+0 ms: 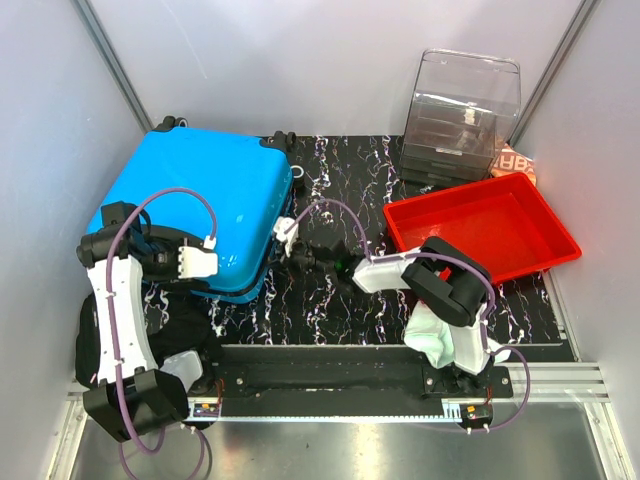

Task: Open, take out, and arrange the luggage

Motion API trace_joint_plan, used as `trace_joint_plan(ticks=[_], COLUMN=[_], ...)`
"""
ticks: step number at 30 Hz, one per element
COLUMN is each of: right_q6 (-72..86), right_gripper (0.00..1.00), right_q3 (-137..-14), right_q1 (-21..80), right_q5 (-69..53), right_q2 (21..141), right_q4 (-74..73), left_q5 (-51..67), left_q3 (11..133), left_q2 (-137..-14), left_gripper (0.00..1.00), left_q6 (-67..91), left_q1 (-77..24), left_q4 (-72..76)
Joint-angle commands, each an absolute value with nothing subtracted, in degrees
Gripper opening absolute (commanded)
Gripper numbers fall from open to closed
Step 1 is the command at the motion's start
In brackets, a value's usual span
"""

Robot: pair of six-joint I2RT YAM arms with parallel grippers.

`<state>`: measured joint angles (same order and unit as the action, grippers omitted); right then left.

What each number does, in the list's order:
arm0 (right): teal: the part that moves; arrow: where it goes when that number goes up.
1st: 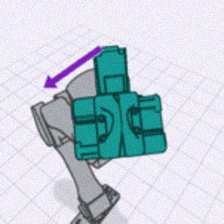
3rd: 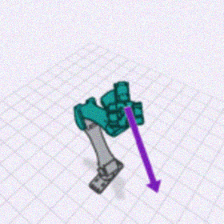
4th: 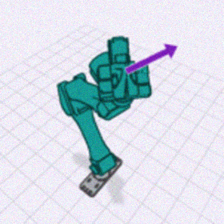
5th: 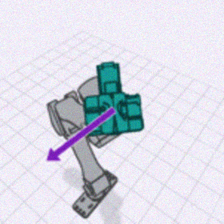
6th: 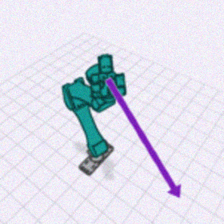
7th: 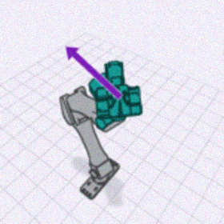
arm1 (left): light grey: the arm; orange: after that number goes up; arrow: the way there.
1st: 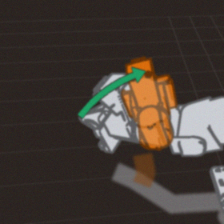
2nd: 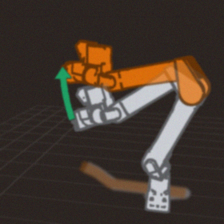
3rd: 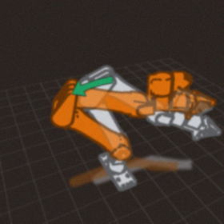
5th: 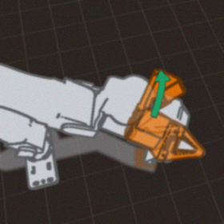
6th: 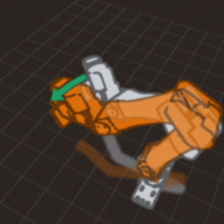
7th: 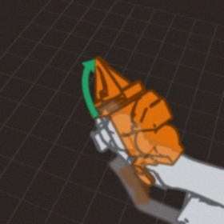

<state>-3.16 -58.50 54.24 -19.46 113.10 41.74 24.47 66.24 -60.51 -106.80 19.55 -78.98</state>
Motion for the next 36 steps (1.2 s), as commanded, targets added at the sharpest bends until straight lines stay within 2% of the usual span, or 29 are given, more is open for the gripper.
trace_joint_plan(ticks=[1,10,20,29,36], right_q6=[-5.01,-5.01,-2.29,-5.54,-11.24], right_gripper=[0.00,0.00,0.00,0.00,0.00], right_q3=[-63.36,-71.27,-90.43,-105.02,-112.14], right_q1=[50.10,43.60,34.72,30.68,30.23], right_q5=[-11.25,-11.07,-11.34,-10.28,-14.41], right_q2=[110.83,113.55,124.17,134.46,141.06], right_q4=[35.16,29.63,25.14,27.51,37.25], left_q5=[27.06,26.63,26.37,26.63,26.54], left_q3=[71.01,70.75,70.05,69.79,69.43], left_q2=[-60.47,-58.89,-58.36,-58.45,-58.62], left_gripper=[0.00,0.00,0.00,0.00,0.00], left_q6=[-106.08,-108.81,-110.30,-111.18,-111.88], left_q1=[22.06,22.59,23.73,24.26,24.70], left_q4=[-85.60,-87.71,-88.59,-88.51,-88.51])
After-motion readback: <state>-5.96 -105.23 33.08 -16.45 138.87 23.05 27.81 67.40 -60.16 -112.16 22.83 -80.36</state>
